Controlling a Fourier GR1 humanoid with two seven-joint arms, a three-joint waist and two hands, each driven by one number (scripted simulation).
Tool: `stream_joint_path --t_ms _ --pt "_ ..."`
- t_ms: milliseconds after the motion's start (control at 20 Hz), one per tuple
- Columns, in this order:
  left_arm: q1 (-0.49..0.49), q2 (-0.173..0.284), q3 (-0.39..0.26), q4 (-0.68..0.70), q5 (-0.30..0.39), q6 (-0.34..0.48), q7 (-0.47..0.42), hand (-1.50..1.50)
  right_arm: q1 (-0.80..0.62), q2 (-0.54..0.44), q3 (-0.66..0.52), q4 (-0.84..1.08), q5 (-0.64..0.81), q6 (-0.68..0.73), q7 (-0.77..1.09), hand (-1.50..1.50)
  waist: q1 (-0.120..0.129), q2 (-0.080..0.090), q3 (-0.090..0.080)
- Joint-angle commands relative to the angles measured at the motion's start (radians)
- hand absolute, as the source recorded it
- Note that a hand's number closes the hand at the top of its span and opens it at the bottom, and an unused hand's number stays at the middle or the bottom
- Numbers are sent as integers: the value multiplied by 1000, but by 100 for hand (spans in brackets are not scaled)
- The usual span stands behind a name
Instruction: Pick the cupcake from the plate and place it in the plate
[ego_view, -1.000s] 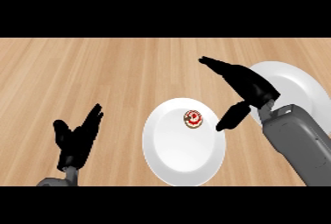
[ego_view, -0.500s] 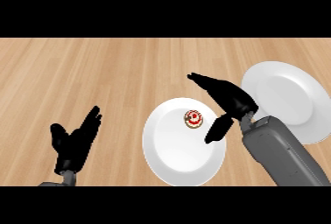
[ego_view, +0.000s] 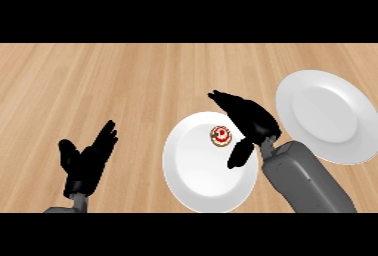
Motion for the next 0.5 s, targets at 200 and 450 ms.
stream_joint_path --t_ms 200,450 --pt "5 -24 14 34 -20 -18 6 0 44 99 15 71 153 -60 -9 -150 0 3 -4" --pt "42 -23 3 -41 -42 -21 38 0 -3 109 -34 197 177 -28 -100 -150 3 3 -4"
